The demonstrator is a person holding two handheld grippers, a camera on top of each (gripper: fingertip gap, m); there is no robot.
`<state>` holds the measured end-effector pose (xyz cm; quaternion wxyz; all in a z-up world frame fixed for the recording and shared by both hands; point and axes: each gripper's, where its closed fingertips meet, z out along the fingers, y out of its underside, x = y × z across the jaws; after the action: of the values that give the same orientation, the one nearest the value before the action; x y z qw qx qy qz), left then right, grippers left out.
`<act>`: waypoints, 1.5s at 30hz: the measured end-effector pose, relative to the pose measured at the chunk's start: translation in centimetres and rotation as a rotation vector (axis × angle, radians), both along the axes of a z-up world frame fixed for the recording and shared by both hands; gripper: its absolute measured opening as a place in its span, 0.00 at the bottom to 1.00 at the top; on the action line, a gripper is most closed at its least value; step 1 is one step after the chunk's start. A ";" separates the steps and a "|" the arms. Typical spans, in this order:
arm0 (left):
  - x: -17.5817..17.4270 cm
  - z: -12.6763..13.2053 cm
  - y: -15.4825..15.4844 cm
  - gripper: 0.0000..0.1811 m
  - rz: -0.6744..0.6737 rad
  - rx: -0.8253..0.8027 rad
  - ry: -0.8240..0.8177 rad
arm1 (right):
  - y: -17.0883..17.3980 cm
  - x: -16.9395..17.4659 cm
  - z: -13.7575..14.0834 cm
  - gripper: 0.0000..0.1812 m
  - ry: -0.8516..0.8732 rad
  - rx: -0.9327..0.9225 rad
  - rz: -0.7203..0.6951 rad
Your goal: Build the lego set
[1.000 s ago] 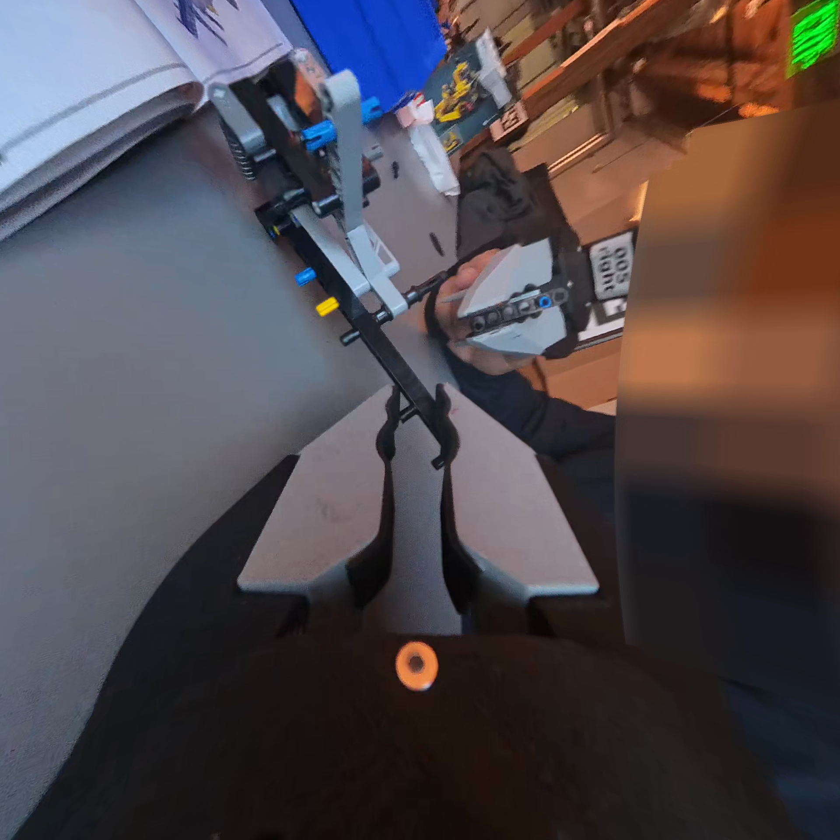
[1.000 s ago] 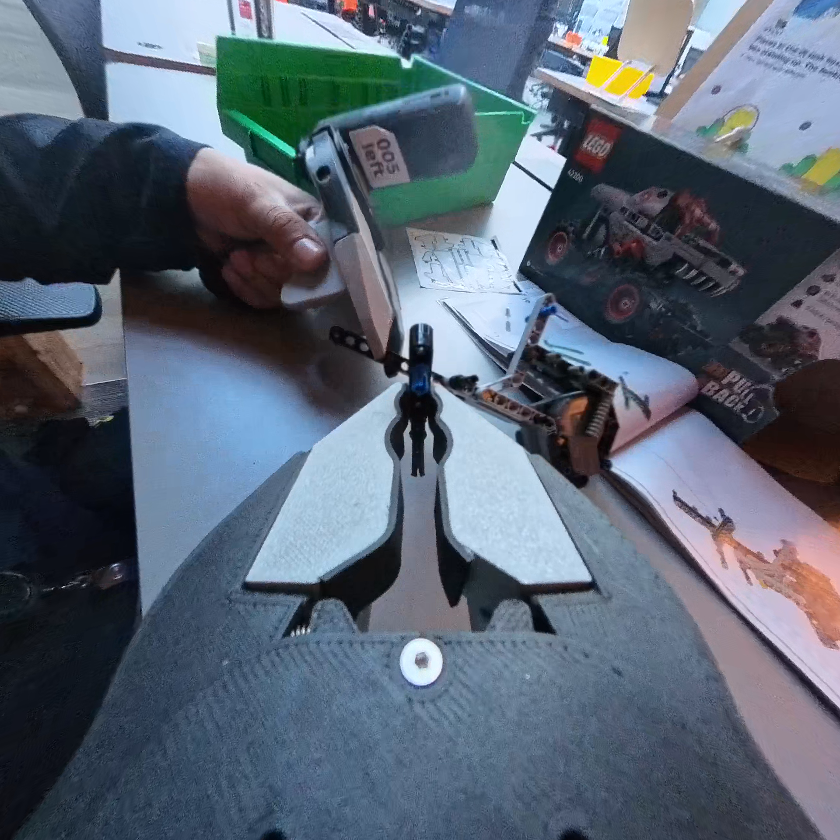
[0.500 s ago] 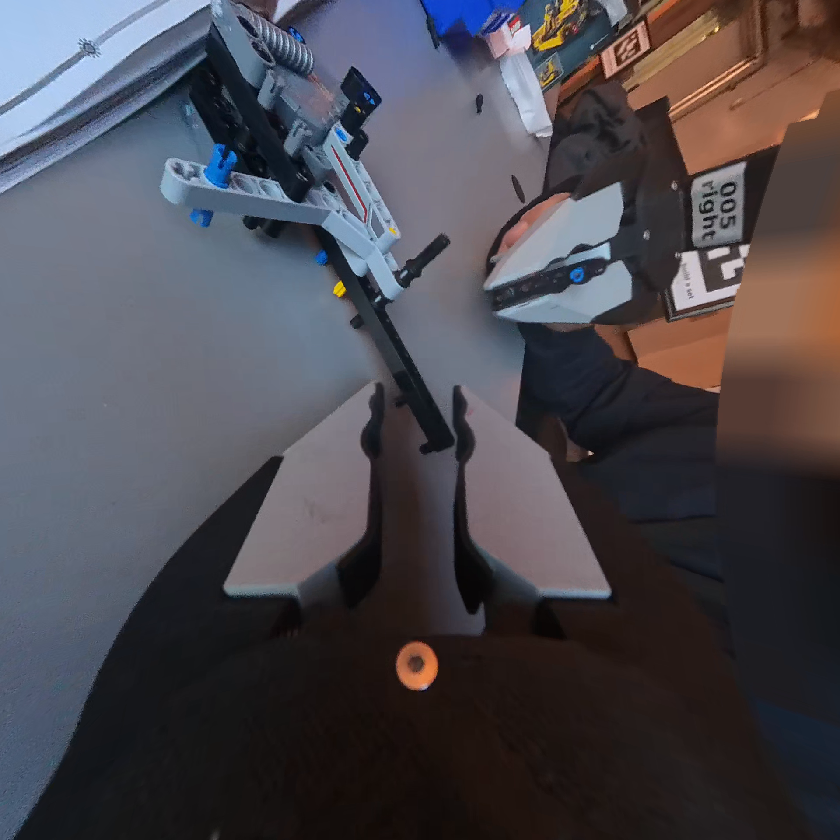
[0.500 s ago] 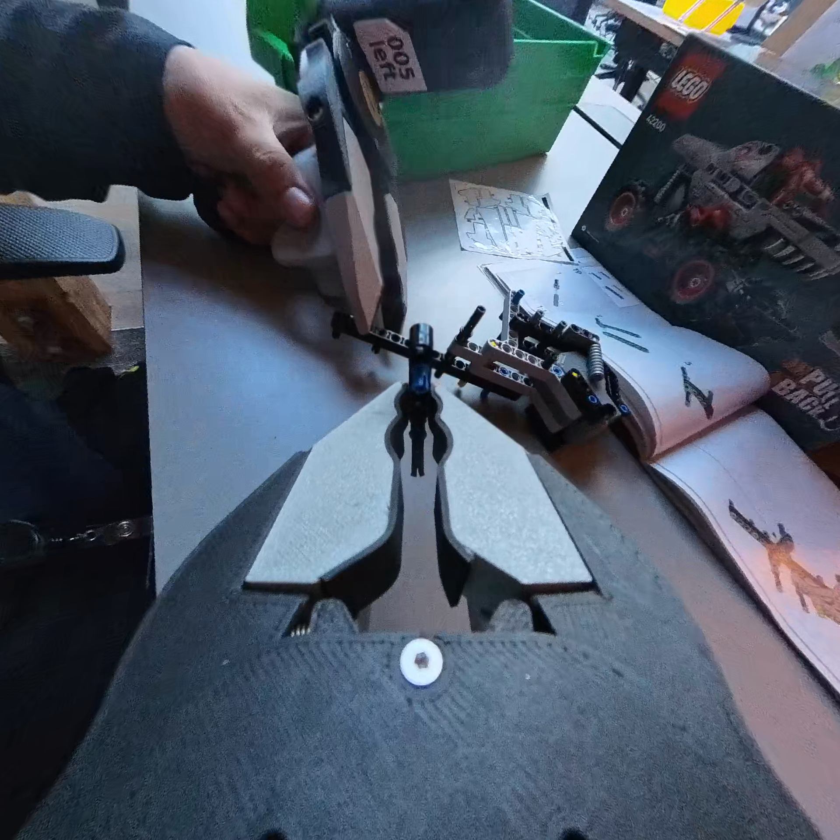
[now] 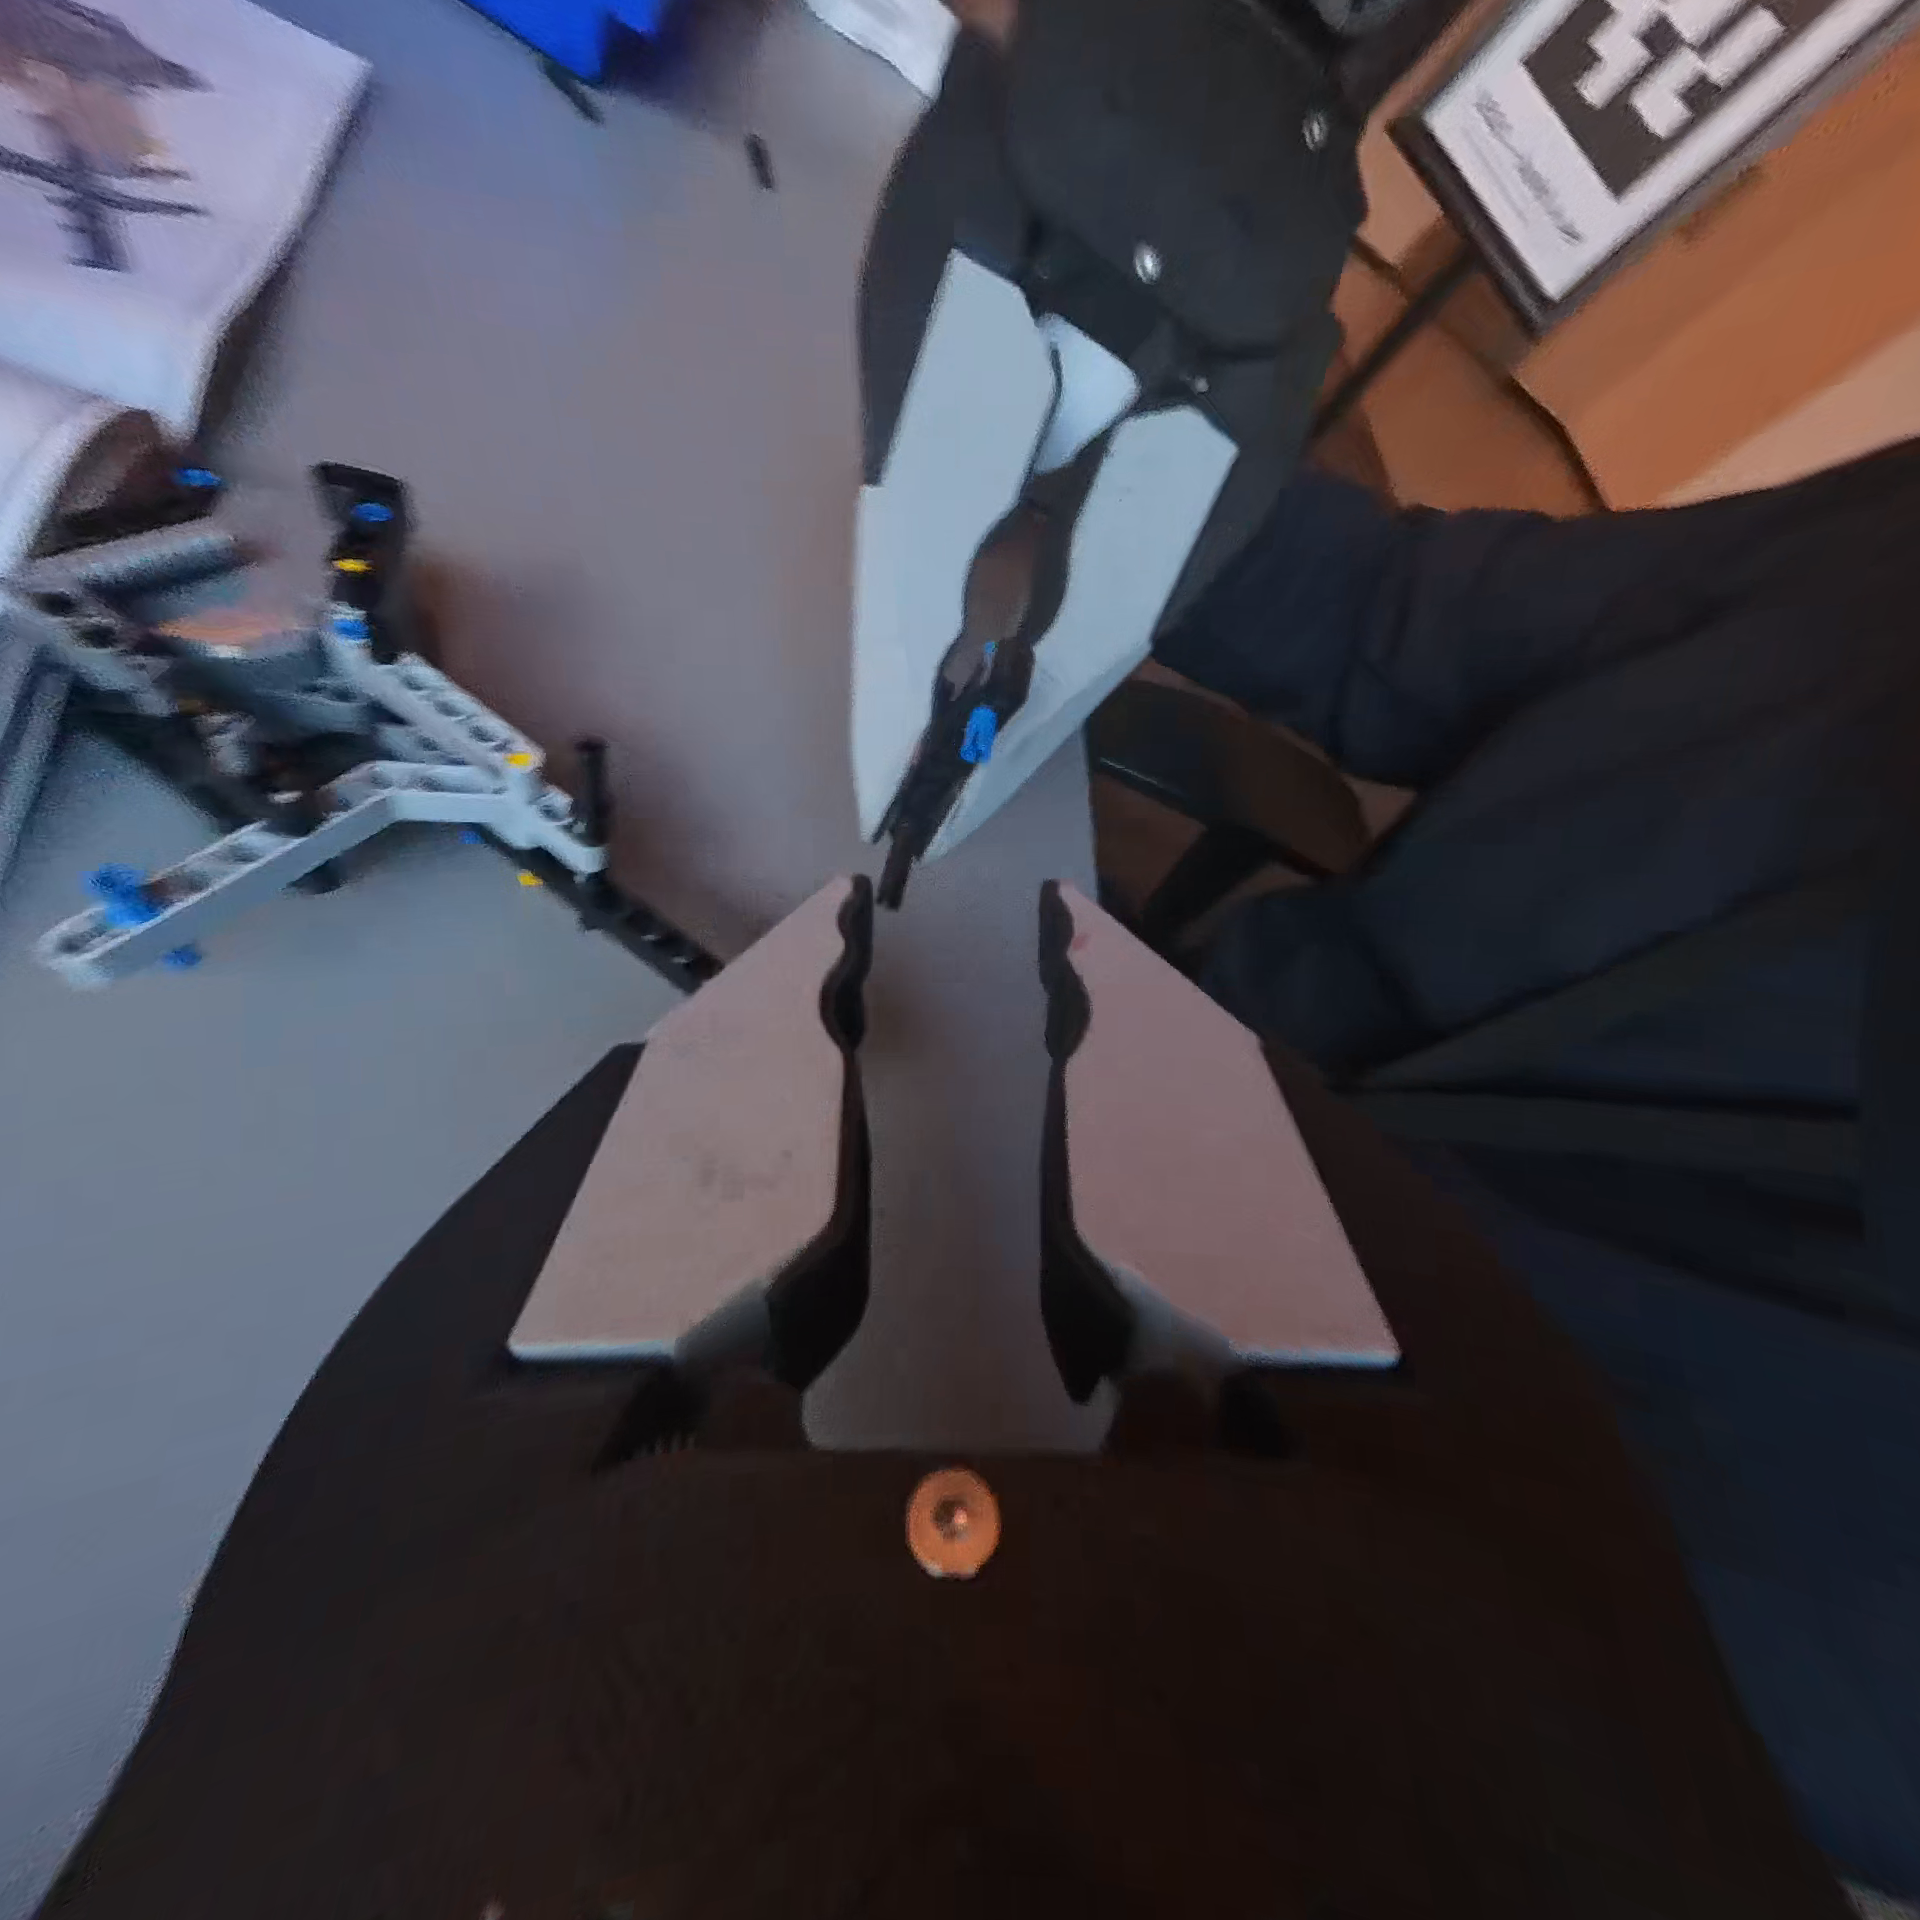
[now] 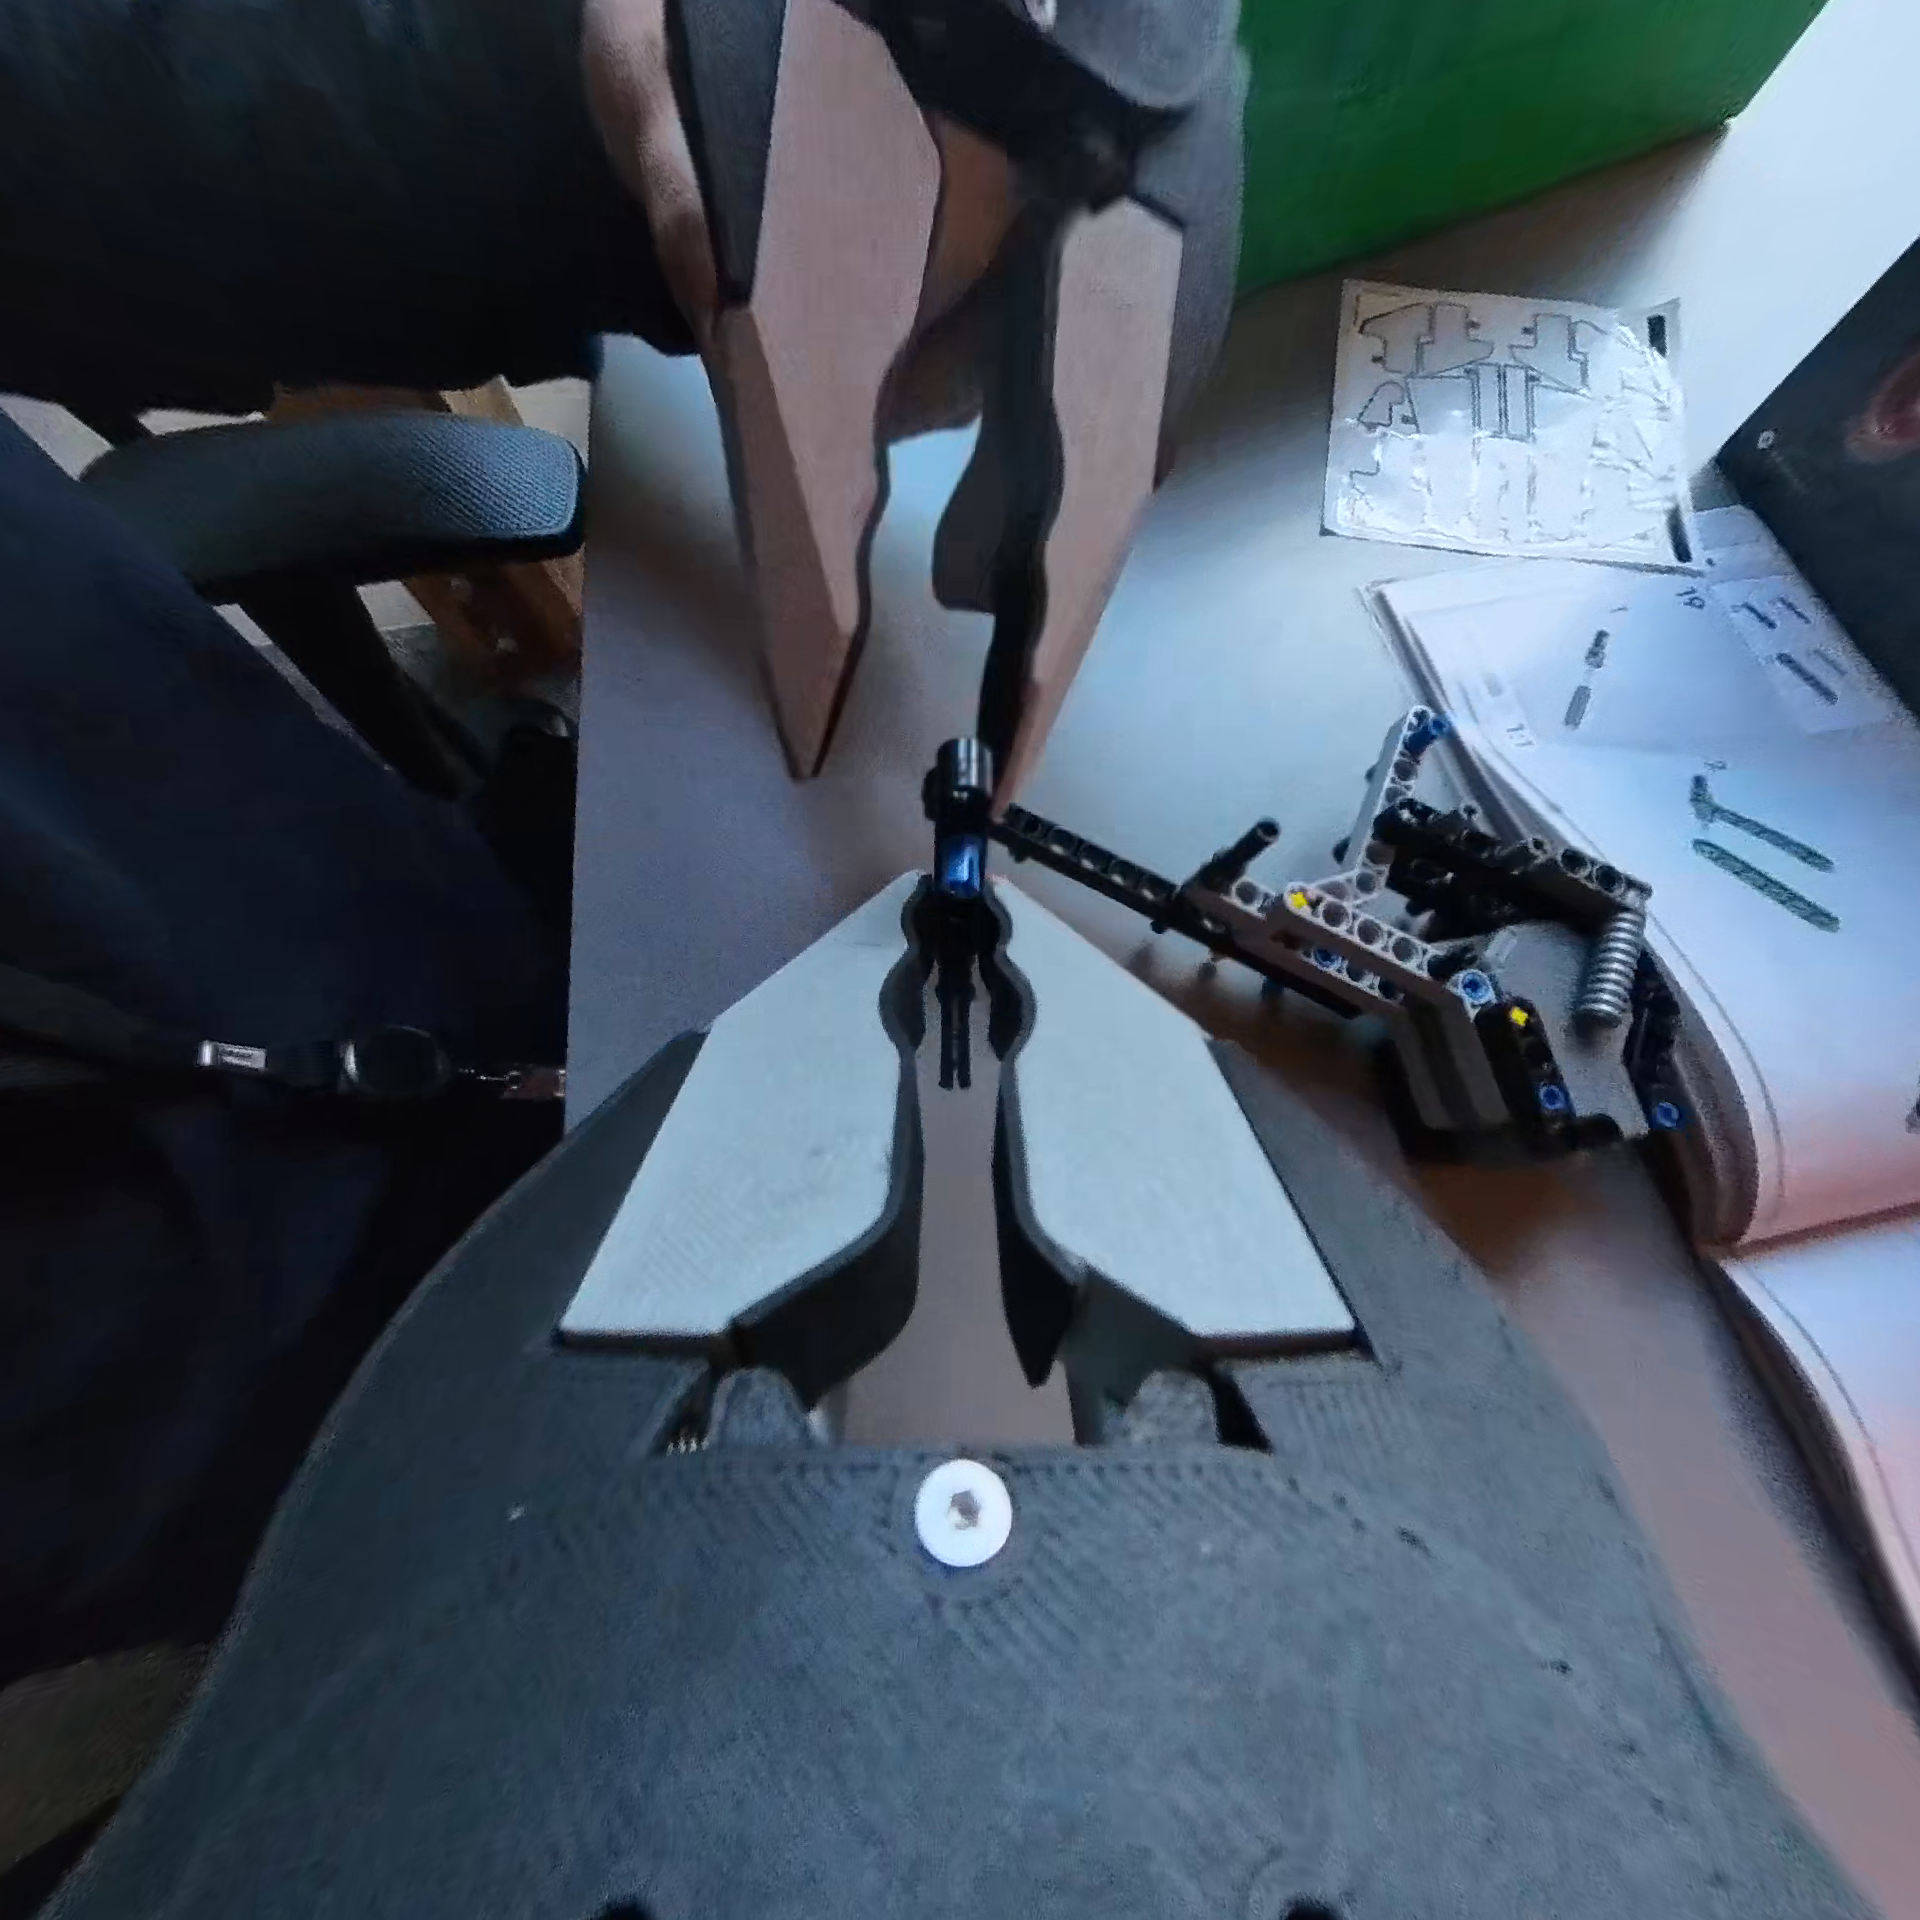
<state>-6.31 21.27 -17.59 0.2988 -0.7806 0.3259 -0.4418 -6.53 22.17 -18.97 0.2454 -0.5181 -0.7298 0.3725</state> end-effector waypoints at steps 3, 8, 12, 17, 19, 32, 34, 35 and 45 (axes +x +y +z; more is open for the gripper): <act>0.8 -0.9 0.0 0.10 -0.062 -0.028 0.008 | -0.6 -0.1 1.0 0.03 0.003 -0.047 0.028; 1.3 -0.5 0.4 0.01 -0.085 0.025 -0.021 | -0.2 0.0 1.2 0.03 -0.018 -0.064 0.027; 1.1 1.0 1.1 0.01 -0.045 0.047 -0.126 | 0.8 -0.3 2.8 0.06 0.065 -0.073 -0.008; -0.2 4.5 2.2 0.01 0.023 0.040 -0.409 | 3.5 0.3 5.2 0.14 0.241 -0.143 -0.160; -0.5 4.9 2.5 0.01 0.046 0.075 -0.434 | 3.4 0.2 5.9 0.13 0.305 -0.288 -0.183; -1.8 2.8 4.7 0.01 0.214 0.168 -0.245 | 6.1 0.8 2.7 0.13 0.241 -0.399 -0.359; -1.8 2.8 4.6 0.01 0.218 0.220 -0.193 | 5.7 1.5 3.2 0.03 0.257 -0.409 -0.346; -1.8 2.8 4.8 0.01 0.234 0.239 -0.175 | 4.6 1.5 3.9 0.01 0.278 -0.460 -0.304; -0.8 2.3 4.8 0.01 0.332 0.481 0.077 | 3.9 -1.7 4.9 0.09 0.324 -0.800 -0.369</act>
<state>-7.11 26.08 -15.27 0.5307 -0.7462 0.3005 -0.2670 -8.22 26.02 -14.04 0.1993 -0.6281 -0.3769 0.6509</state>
